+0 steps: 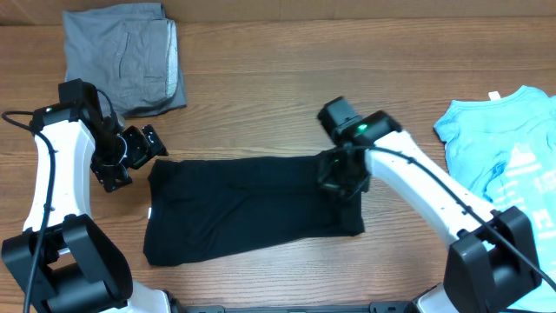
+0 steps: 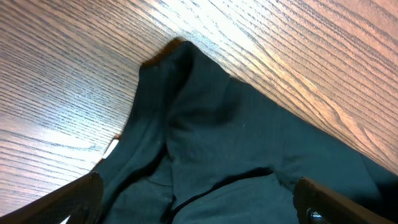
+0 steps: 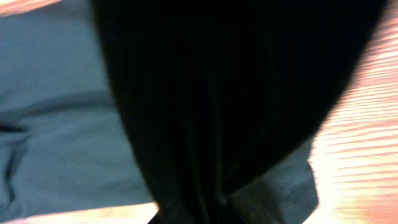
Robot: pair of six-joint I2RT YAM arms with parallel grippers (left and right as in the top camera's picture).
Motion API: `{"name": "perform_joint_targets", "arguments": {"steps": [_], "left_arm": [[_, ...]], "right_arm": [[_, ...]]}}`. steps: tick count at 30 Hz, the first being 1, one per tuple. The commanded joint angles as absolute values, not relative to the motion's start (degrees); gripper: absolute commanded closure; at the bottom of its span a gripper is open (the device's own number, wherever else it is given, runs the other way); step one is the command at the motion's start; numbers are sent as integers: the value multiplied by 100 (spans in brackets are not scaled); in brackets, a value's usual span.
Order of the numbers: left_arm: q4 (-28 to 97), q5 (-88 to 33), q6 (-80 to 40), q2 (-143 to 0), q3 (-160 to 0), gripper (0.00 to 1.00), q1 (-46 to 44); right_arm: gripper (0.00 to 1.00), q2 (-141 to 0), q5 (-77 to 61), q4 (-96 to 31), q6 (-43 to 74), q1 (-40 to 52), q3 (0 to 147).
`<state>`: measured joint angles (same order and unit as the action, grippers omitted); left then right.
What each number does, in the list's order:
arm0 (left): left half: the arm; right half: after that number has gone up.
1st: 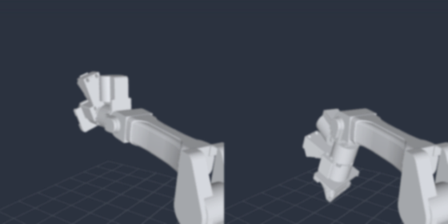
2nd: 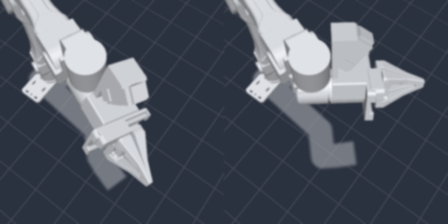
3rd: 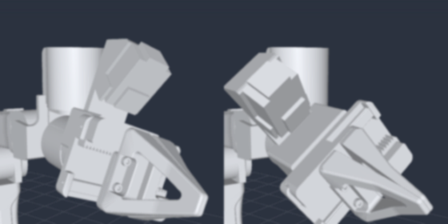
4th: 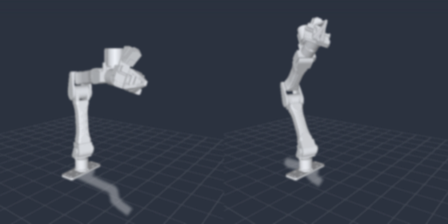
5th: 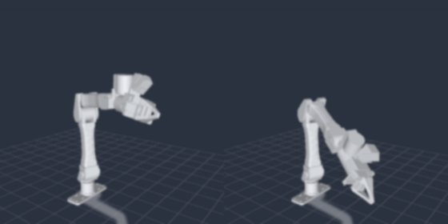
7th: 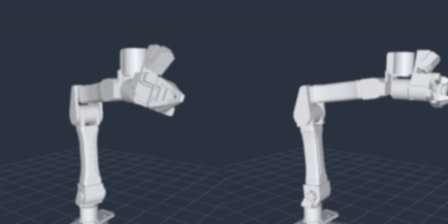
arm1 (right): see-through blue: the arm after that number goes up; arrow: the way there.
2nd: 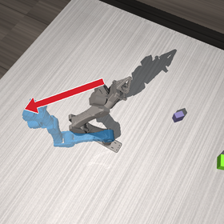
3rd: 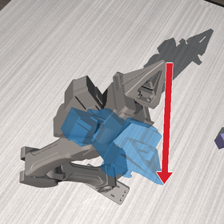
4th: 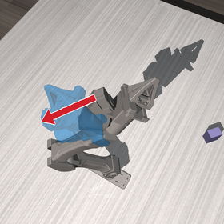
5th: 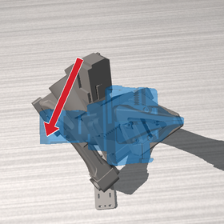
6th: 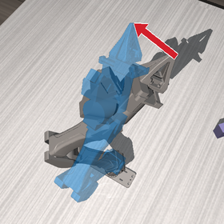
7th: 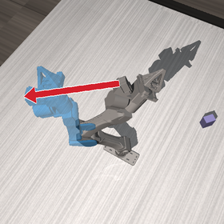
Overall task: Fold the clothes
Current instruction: 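Fold the strip's right end leftward over the middle with the right gripper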
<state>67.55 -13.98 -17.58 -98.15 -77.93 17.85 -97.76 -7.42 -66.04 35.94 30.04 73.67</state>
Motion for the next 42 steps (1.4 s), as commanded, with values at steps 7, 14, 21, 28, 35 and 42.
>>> {"name": "perform_joint_targets", "arguments": {"steps": [7,14,21,28,35,42], "left_arm": [[6748,-1444,-1627,-9815,-7752,0,1758],[6748,-1446,-1627,-9815,-7752,0,1758],[6751,-1444,-1627,-9815,-7752,0,1758],[6766,-1444,-1627,-9815,-7752,0,1758],[6772,-1444,-1625,-9815,-7752,0,1758],[6768,-1444,-1625,-9815,-7752,0,1758]], "right_arm": [[91,-9721,-1061,-6025,4152,3863,7502],[89,-9762,-1184,-5677,4239,4145,7496],[87,-9966,-1330,-5358,4379,4351,7441],[46,-10156,-1406,-5144,4377,4466,7430],[46,-10149,-1328,-5428,4303,4298,7594],[41,-10138,-1297,-5686,3817,3763,7891]]}}
